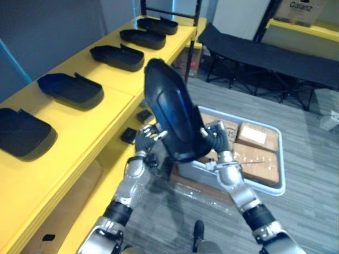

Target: Walk over and take plastic housings, then place them on the shelf

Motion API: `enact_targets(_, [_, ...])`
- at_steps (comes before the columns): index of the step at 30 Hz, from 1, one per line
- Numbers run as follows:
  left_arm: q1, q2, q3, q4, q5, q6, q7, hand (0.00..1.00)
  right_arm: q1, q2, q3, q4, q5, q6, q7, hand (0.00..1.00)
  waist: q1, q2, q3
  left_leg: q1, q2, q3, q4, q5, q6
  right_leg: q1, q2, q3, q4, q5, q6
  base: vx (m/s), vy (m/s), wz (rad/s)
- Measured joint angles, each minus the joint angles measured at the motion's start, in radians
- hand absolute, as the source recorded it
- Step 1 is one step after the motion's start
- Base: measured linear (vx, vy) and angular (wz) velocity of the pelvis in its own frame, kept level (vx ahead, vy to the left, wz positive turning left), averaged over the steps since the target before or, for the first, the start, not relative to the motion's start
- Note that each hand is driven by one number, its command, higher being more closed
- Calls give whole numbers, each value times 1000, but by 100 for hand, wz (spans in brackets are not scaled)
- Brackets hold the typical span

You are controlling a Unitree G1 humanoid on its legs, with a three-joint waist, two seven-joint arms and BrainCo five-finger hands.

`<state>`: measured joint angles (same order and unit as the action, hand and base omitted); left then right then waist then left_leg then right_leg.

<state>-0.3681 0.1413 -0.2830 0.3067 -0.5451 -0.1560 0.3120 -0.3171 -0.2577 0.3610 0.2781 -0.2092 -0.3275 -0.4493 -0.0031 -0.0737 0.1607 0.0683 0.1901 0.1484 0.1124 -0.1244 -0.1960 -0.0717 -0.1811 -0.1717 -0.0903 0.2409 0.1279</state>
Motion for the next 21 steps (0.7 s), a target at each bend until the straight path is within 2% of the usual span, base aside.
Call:
enact_targets(5, [1, -2, 0, -42, 1, -19, 36, 100, 25, 34, 24, -17, 7, 0, -9, 100, 0, 0, 0, 0, 0, 0, 0, 0, 0, 0, 0, 0, 0, 0, 0, 0, 0, 0])
enact_targets(11, [2, -2, 0, -55, -2, -39, 37, 100, 35, 37, 25, -25, 21, 0, -10, 100, -4, 0, 0, 0, 0, 1, 0, 0, 0, -1, 0, 0, 0, -4, -6, 0, 0, 0])
enact_targets(21, [1, -2, 0, -92, -6, -36, 36, 100, 41, 37, 29, -54, 38, -13, -33, 100, -11, 0, 0, 1, 0, 5, -1, -1, -1, -5, 1, 6, 0, -3, -5, 0, 0, 0])
